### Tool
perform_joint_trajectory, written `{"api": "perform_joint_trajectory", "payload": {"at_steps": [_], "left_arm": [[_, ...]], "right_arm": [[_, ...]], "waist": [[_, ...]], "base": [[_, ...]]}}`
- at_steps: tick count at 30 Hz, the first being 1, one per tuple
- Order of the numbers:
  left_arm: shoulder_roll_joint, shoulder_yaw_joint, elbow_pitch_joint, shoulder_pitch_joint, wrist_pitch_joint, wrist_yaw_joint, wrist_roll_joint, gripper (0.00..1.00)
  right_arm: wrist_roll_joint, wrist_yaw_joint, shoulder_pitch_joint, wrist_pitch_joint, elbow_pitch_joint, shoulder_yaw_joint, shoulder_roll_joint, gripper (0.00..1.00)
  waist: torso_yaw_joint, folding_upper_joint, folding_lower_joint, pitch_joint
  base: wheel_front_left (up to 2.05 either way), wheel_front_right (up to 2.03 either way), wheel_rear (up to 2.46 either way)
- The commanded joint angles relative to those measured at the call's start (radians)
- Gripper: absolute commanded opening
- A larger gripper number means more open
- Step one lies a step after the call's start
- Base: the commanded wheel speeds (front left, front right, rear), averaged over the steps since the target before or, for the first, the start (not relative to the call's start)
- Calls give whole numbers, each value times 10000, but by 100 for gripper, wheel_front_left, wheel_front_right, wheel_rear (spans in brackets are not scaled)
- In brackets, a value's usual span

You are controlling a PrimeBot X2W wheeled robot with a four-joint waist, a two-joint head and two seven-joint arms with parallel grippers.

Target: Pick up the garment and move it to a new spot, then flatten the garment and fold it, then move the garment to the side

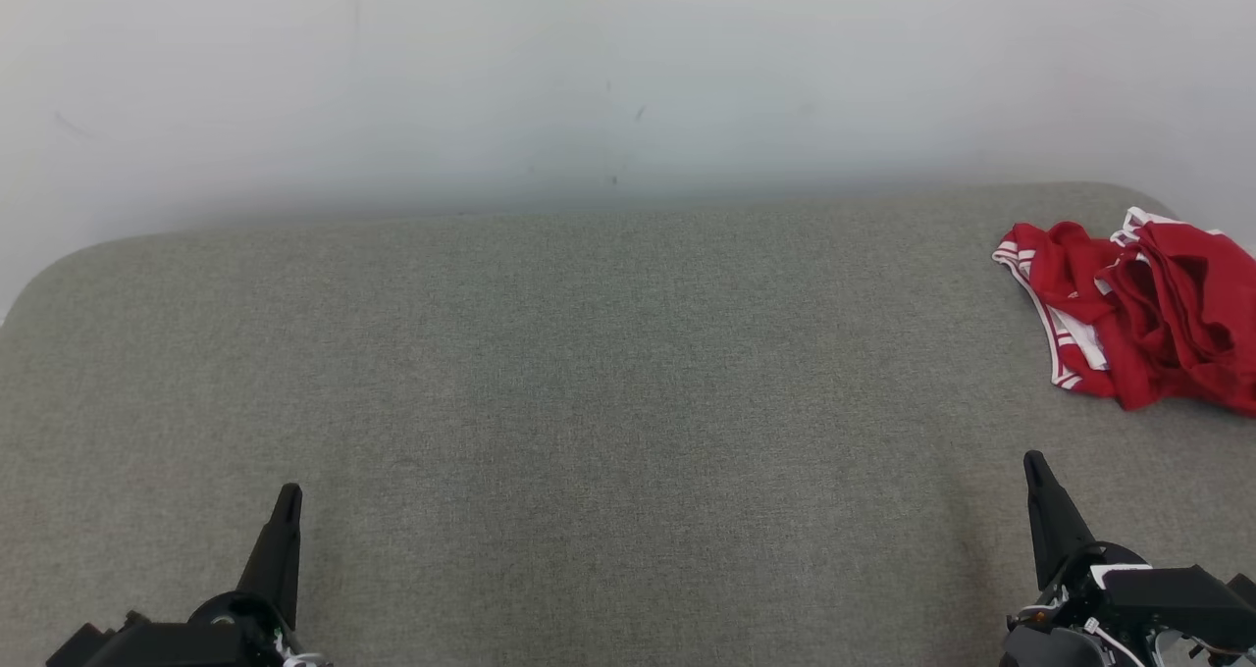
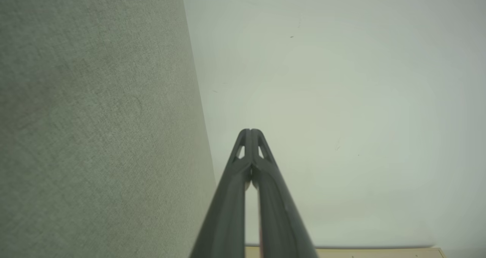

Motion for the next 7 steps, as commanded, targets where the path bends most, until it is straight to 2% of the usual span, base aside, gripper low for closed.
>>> {"api": "perform_joint_trajectory", "payload": {"at_steps": [1, 7], "left_arm": [[48, 28, 18, -64, 38, -10, -43, 0], [48, 28, 17, -64, 38, -10, -43, 0]], "right_arm": [[-20, -21, -58, 24, 14, -23, 35, 0], [-28, -21, -51, 31, 15, -29, 38, 0]], "waist": [[0, -1, 0, 0], [0, -1, 0, 0]], "base": [[0, 0, 0], [0, 0, 0]]}}
